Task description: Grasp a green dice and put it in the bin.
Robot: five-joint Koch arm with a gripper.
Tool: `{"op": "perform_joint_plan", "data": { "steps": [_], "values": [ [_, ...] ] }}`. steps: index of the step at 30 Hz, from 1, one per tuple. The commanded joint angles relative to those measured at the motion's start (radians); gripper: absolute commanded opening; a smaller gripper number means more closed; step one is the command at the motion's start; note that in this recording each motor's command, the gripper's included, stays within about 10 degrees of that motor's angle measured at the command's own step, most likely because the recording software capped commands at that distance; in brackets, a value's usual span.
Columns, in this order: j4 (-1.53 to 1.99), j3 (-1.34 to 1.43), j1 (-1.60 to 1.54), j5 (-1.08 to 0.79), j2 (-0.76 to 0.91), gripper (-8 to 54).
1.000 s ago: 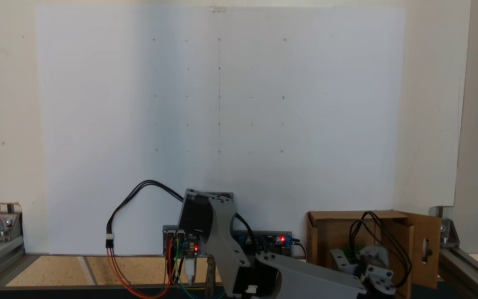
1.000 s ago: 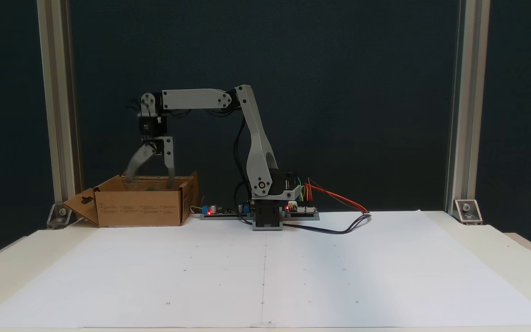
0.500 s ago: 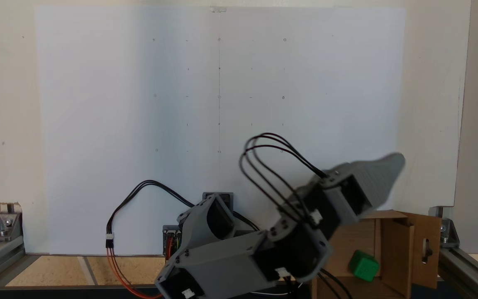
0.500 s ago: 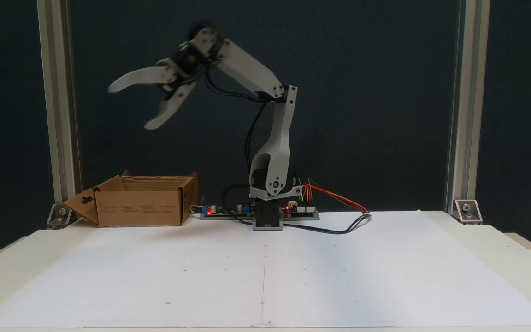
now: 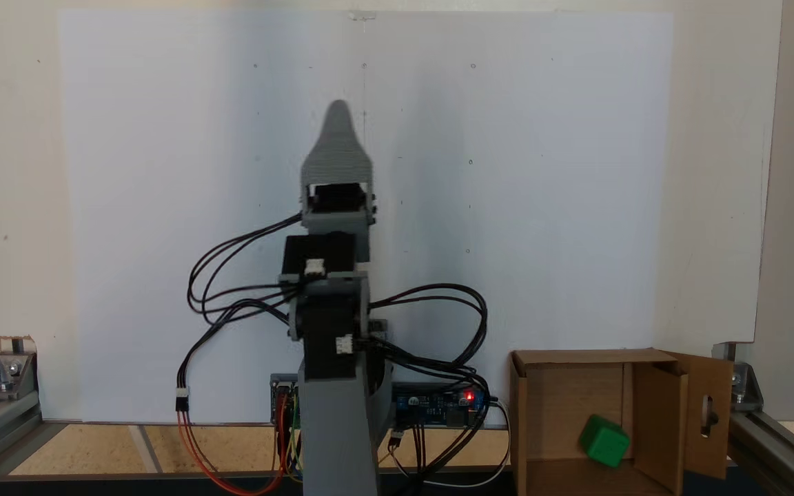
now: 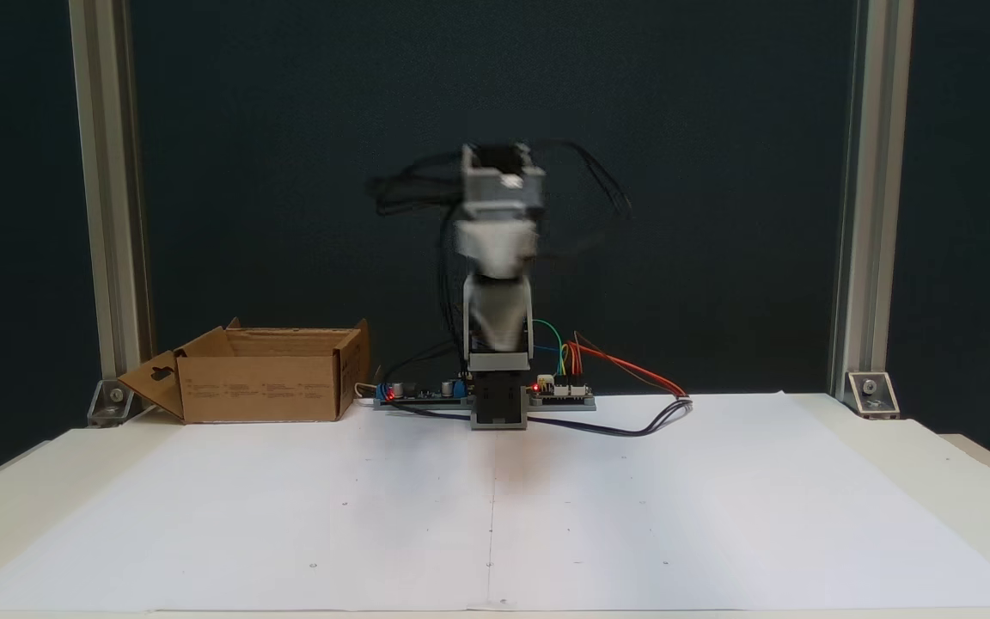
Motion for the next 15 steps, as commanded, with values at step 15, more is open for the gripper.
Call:
{"op": "perform_joint_plan", "data": {
  "steps": [15],
  "values": [
    [-0.753,0.199,0.069,0.032,0.259,44.3]
  ]
}}
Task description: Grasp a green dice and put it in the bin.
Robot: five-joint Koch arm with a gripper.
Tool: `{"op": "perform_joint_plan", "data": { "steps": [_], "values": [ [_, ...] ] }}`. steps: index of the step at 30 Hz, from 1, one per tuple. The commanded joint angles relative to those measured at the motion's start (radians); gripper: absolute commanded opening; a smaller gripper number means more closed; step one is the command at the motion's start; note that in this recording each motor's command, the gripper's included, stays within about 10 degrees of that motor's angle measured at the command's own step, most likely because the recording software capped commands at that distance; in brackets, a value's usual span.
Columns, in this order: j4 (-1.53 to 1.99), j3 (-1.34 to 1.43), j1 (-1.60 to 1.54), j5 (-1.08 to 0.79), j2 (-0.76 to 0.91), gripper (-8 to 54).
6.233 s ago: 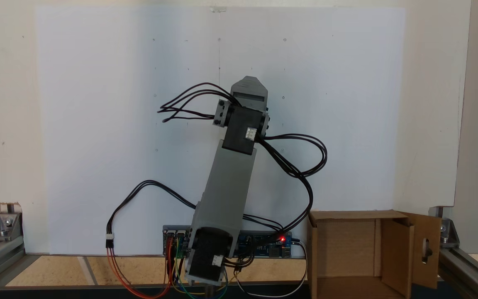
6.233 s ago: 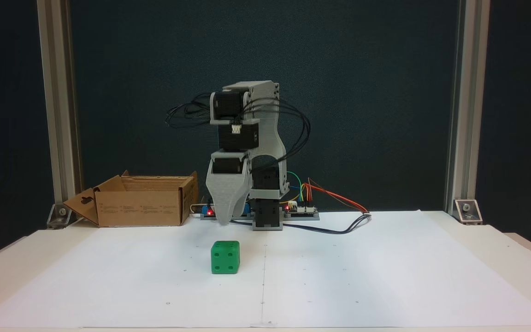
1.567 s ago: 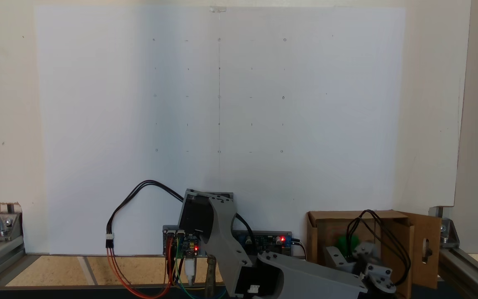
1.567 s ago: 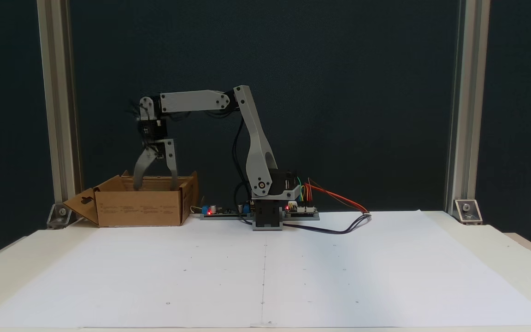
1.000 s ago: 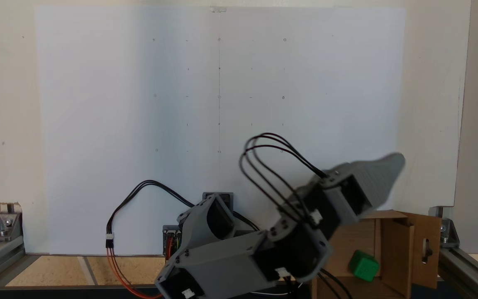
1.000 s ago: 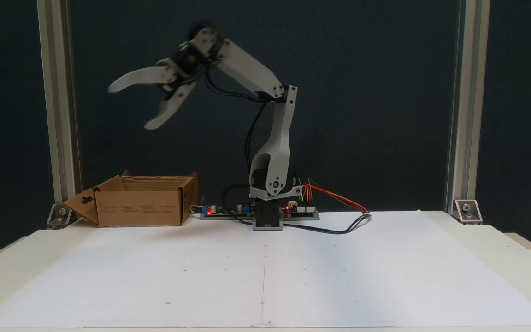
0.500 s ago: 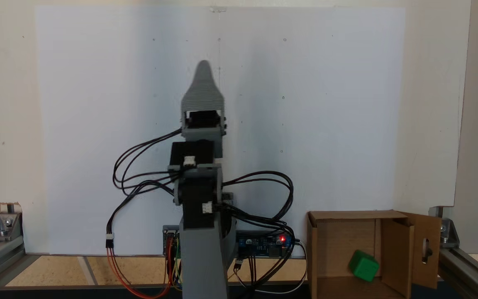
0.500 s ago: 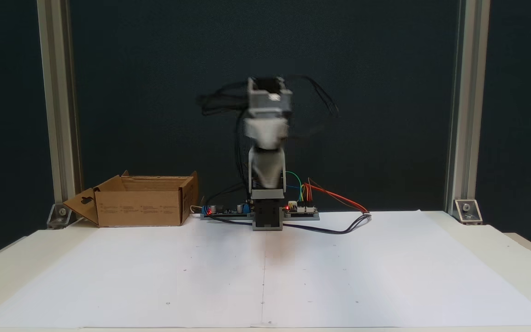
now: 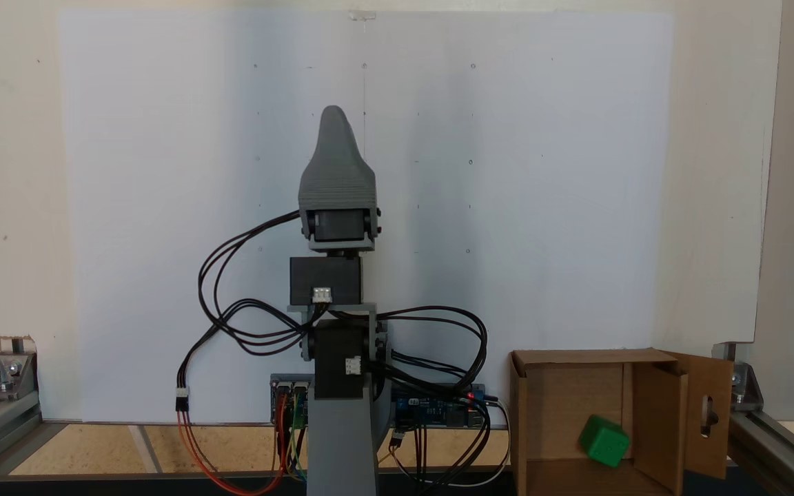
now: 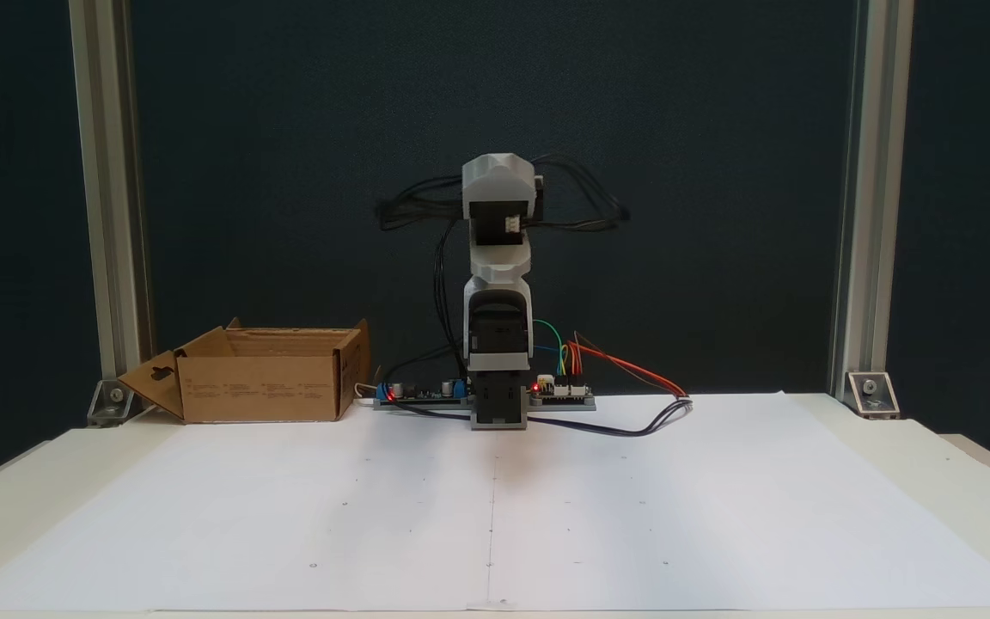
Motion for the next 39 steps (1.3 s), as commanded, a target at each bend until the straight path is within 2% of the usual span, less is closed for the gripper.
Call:
{"op": "perform_joint_plan", "data": {
  "steps": [1,24,39],
  "values": [
    [-0.165,0.021,0.015,0.031,0.117,44.1],
    [-1.073,0.572,0.092,0.018,0.117,43.0],
    [-1.295,0.874,0.094,-0.023,0.117,43.2]
  ]
}}
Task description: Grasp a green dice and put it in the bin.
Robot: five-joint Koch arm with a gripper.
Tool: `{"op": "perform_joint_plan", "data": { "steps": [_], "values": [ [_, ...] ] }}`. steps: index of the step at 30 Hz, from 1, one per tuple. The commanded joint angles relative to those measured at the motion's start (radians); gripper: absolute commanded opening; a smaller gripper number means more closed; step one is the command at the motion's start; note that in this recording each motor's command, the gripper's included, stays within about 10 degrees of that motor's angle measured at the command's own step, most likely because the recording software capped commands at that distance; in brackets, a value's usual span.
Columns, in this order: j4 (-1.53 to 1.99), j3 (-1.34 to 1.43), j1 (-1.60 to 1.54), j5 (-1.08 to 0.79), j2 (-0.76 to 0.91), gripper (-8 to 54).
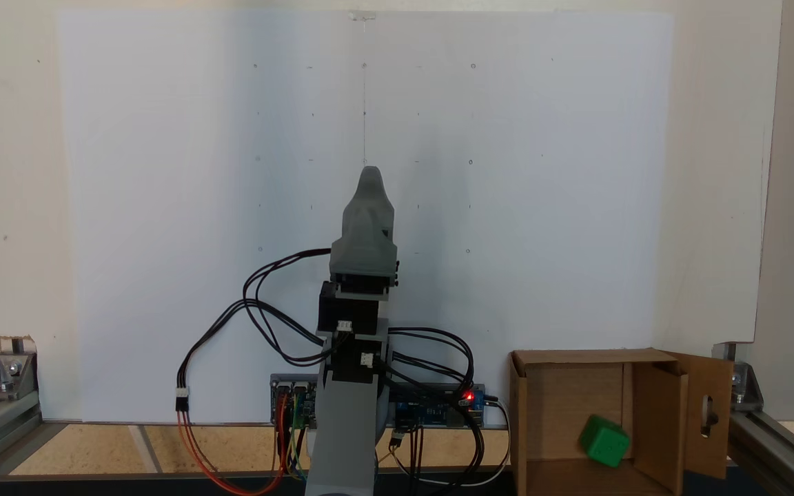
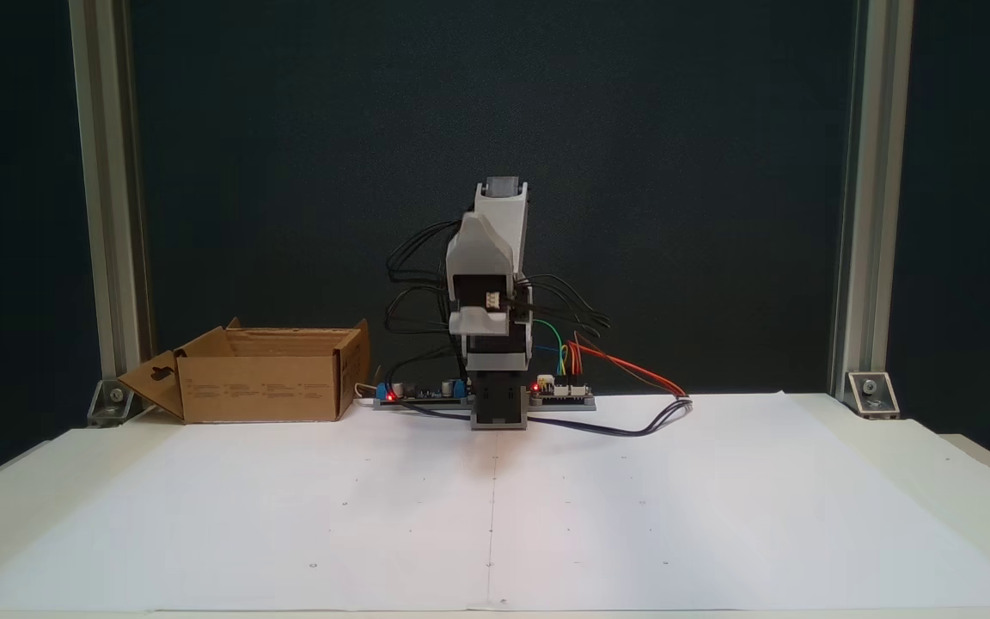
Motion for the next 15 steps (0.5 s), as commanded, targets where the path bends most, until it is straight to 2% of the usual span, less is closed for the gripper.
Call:
{"op": "perform_joint_plan", "data": {
  "steps": [1,15],
  "values": [
    [-0.075,0.051,0.0,-0.018,0.115,43.4],
    [-0.066,0.051,-0.038,-0.014,0.109,44.5]
  ]
}}
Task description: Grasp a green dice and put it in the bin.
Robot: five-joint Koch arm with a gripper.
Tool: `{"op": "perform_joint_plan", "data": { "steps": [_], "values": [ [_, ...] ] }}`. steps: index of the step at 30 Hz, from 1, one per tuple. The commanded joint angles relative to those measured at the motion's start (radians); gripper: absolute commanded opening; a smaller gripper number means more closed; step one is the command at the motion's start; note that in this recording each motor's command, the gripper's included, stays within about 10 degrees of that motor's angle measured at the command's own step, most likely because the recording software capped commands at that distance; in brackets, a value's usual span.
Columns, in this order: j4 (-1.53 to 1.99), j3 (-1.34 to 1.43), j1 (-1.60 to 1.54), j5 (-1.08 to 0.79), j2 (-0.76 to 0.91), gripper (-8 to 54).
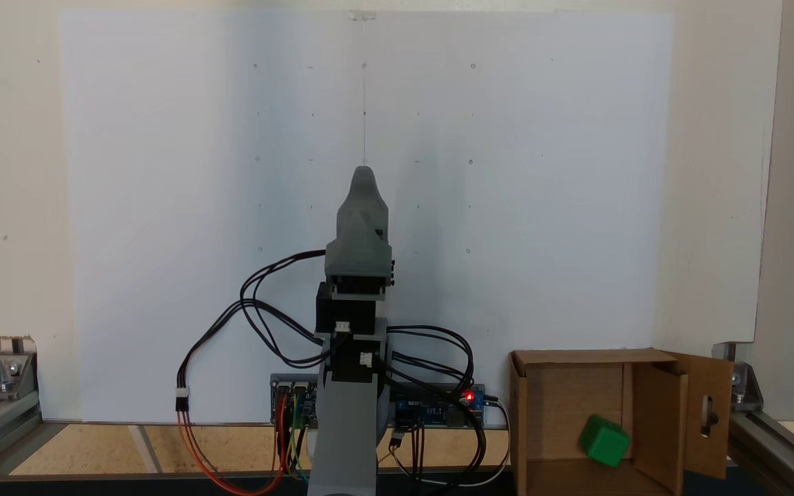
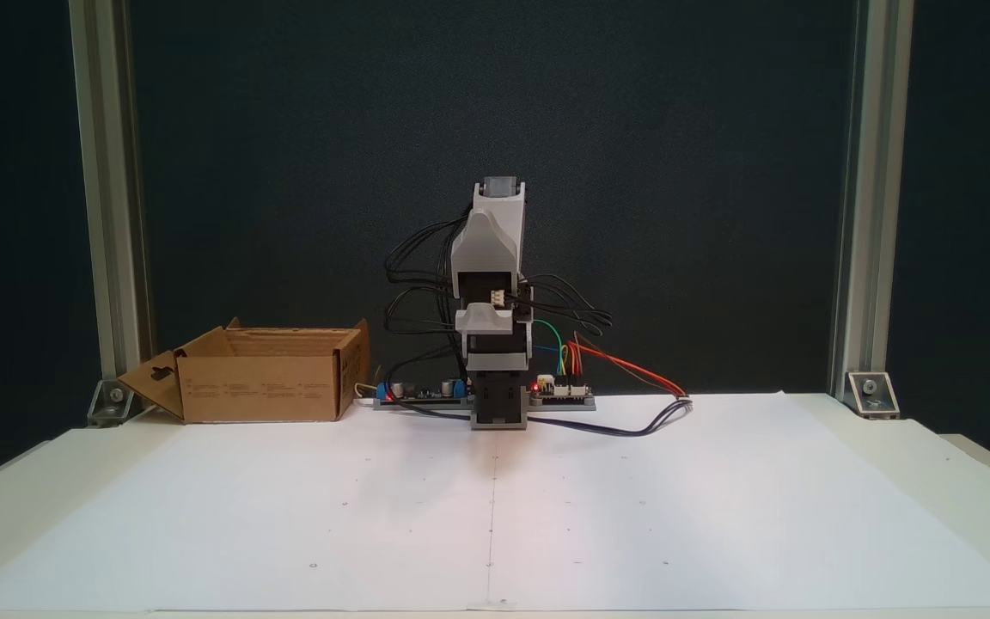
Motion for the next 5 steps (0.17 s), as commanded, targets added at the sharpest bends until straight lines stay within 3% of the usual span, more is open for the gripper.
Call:
{"op": "perform_joint_plan", "data": {
  "steps": [1,5],
  "values": [
    [-0.057,0.049,-0.006,-0.014,0.109,44.5],
    [-0.055,0.049,-0.006,-0.014,0.109,44.5]
  ]
}}
